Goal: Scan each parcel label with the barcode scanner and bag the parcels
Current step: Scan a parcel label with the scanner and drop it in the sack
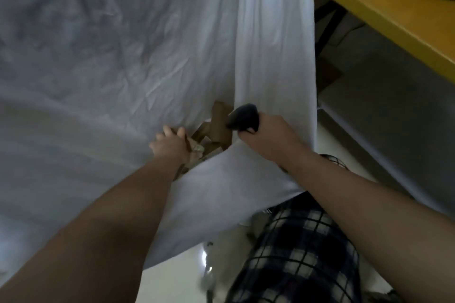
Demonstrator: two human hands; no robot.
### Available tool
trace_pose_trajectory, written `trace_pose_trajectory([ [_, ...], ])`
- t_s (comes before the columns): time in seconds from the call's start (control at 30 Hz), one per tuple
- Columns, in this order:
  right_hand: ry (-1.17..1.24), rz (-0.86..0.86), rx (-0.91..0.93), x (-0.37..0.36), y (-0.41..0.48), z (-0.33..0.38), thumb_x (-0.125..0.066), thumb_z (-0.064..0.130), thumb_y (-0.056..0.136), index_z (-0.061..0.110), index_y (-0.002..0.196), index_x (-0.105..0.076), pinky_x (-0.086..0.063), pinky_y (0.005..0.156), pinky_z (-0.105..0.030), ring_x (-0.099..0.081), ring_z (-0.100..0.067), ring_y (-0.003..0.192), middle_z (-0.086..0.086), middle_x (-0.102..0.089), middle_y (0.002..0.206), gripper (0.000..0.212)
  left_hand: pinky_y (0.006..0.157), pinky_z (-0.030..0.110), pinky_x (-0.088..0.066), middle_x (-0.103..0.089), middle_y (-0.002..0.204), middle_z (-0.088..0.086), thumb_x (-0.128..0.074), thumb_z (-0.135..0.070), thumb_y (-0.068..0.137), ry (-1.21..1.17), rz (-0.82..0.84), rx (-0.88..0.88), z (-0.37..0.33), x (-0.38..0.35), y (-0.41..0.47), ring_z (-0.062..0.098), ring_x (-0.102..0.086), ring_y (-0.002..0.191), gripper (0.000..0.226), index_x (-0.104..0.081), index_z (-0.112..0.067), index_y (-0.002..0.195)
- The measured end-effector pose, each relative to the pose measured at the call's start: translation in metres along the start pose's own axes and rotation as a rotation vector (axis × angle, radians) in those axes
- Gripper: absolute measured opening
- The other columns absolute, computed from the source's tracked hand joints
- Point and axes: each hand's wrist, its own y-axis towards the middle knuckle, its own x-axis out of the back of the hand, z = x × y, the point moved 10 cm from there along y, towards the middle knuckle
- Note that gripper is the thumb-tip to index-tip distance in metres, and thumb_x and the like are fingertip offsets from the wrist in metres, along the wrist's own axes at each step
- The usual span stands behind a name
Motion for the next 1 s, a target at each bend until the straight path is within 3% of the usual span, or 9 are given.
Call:
trace_pose_trajectory([
  [0.1, 0.02, -0.011, 0.006, 0.001, -0.006, 0.002, -0.061, 0.035, 0.089, 0.025, 0.074, -0.053, -0.037, 0.054, -0.026, -0.058, -0.012, 0.065, 0.002, -0.061, 0.069, 0.02, 0.105, 0.05, -0.034, -0.026, 0.145, 0.013, -0.059, -0.054, 0.086, 0.03, 0.062, 0.048, 0.006, -0.005, -0.005, 0.036, -0.027, 0.135, 0.069, -0.033, -0.023, 0.143],
  [0.3, 0.05, -0.129, 0.04, 0.03, -0.027, 0.01, -0.061, 0.032, 0.091, 0.025, 0.07, -0.047, -0.039, 0.056, -0.027, -0.051, -0.011, 0.057, 0.003, -0.053, 0.062, 0.026, 0.099, 0.045, -0.039, -0.043, 0.131, 0.015, -0.049, -0.047, 0.095, 0.053, -0.169, -0.181, -0.042, 0.054, -0.035, 0.035, -0.041, 0.123, 0.053, -0.042, -0.012, 0.134],
  [0.4, 0.086, -0.263, 0.034, 0.065, -0.047, 0.006, -0.062, 0.032, 0.089, 0.026, 0.068, -0.045, -0.045, 0.059, -0.03, -0.055, -0.016, 0.06, 0.001, -0.052, 0.061, 0.028, 0.097, 0.041, -0.039, -0.045, 0.131, 0.015, -0.047, -0.038, 0.098, 0.039, -0.299, -0.336, -0.079, 0.093, -0.069, 0.033, -0.042, 0.121, 0.046, -0.042, -0.012, 0.134],
  [0.6, 0.147, -0.579, -0.019, 0.151, -0.126, -0.021, -0.066, 0.031, 0.084, 0.024, 0.073, -0.045, -0.036, 0.053, -0.029, -0.053, -0.015, 0.062, 0.005, -0.054, 0.066, 0.024, 0.093, 0.037, -0.042, -0.048, 0.133, 0.008, -0.046, -0.038, 0.098, -0.106, -0.591, -0.619, -0.166, 0.179, -0.17, 0.027, -0.048, 0.118, 0.044, -0.045, -0.016, 0.136],
  [0.7, 0.227, -0.714, -0.048, 0.192, -0.171, -0.046, -0.067, 0.031, 0.081, 0.019, 0.077, -0.054, -0.048, 0.059, -0.033, -0.062, -0.022, 0.069, 0.0, -0.06, 0.067, 0.018, 0.094, 0.039, -0.043, -0.049, 0.132, 0.009, -0.048, -0.036, 0.097, -0.142, -0.695, -0.786, -0.215, 0.209, -0.226, 0.027, -0.047, 0.118, 0.044, -0.046, -0.015, 0.136],
  [0.8, 0.3, -0.874, -0.074, 0.232, -0.219, -0.071, -0.069, 0.031, 0.081, 0.021, 0.075, -0.055, -0.05, 0.065, -0.037, -0.061, -0.02, 0.069, 0.001, -0.06, 0.066, 0.017, 0.092, 0.04, -0.045, -0.051, 0.128, 0.009, -0.051, -0.037, 0.096, -0.162, -0.763, -0.905, -0.265, 0.225, -0.281, 0.028, -0.048, 0.116, 0.042, -0.049, -0.015, 0.132],
  [0.9, 0.334, -0.979, -0.097, 0.261, -0.261, -0.093, -0.068, 0.029, 0.081, 0.018, 0.081, -0.058, -0.045, 0.059, -0.034, -0.059, -0.019, 0.067, 0.002, -0.059, 0.064, 0.016, 0.093, 0.039, -0.042, -0.052, 0.127, 0.009, -0.052, -0.036, 0.096, -0.165, -0.786, -1.017, -0.311, 0.229, -0.326, 0.028, -0.047, 0.117, 0.042, -0.05, -0.014, 0.131],
  [1.0, 0.355, -1.062, -0.11, 0.288, -0.301, -0.115, -0.067, 0.023, 0.081, 0.024, 0.073, -0.051, -0.038, 0.053, -0.029, -0.054, -0.013, 0.061, 0.006, -0.053, 0.06, 0.018, 0.094, 0.038, -0.041, -0.051, 0.128, 0.009, -0.052, -0.035, 0.096, -0.182, -0.767, -1.128, -0.352, 0.229, -0.359, 0.029, -0.046, 0.119, 0.042, -0.05, -0.013, 0.131],
])
